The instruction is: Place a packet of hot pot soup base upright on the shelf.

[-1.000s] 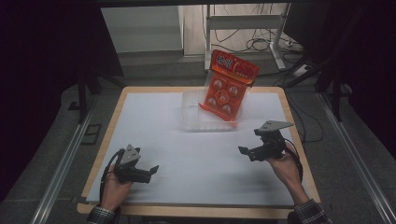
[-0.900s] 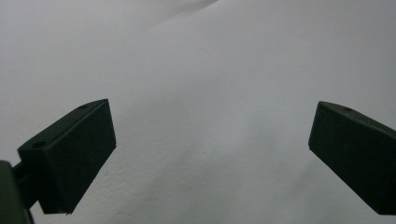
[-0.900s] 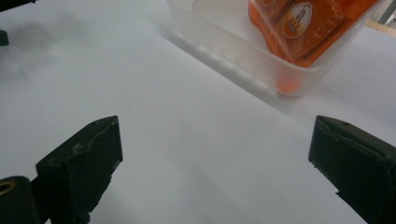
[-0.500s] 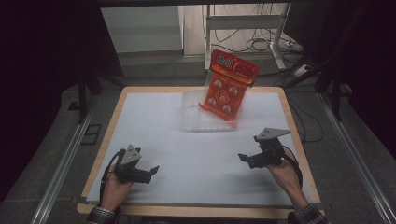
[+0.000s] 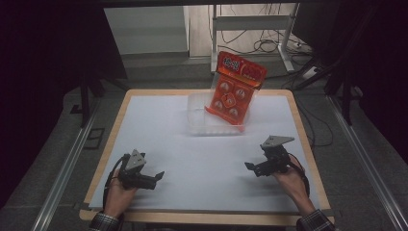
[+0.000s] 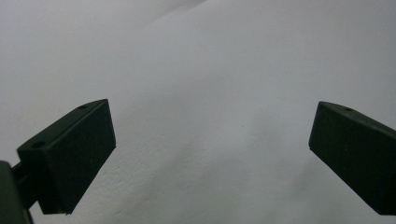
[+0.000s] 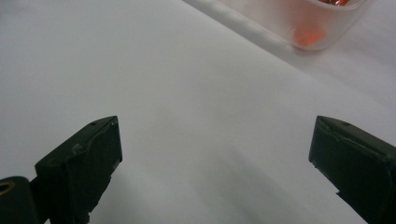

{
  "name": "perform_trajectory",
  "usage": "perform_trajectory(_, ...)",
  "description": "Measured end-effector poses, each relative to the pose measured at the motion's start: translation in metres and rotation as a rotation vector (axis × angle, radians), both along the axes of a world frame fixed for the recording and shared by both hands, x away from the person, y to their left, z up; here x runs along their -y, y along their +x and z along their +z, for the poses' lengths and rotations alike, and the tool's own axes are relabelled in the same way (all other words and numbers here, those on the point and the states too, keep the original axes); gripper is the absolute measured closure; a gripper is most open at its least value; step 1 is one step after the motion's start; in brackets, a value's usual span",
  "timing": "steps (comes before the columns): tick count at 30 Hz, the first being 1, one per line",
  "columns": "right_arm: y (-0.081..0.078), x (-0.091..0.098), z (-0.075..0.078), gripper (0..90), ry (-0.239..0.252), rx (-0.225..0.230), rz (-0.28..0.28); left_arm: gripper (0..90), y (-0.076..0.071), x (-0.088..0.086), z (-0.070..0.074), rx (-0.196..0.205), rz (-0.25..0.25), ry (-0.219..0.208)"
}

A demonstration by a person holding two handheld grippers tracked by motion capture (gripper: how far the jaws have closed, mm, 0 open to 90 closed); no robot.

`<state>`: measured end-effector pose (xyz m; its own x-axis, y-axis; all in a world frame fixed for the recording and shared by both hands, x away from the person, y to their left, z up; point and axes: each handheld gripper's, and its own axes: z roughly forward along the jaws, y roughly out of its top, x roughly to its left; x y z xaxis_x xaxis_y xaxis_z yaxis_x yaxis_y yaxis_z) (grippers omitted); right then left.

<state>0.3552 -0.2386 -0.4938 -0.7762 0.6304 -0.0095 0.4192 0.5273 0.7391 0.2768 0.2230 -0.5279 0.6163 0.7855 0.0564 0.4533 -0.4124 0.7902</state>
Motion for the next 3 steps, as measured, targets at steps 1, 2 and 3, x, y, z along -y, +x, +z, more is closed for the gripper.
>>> perform_trajectory(1,0.0002,0.0002,0.0,2.1,0.003,0.001,0.0,0.4,0.0002,0.0003,-0.0001,0.0,0.0,0.0)
perform_trajectory(2,0.0003,0.0007,0.0002,1.9,0.007,0.002,-0.002,0.4,0.0002,0.0006,-0.0002,0.0,0.001,-0.001)
perform_trajectory(3,0.0006,0.0013,0.0005,1.6,0.014,0.003,-0.005,0.4,0.0002,0.0006,-0.0002,0.0,0.001,-0.001)
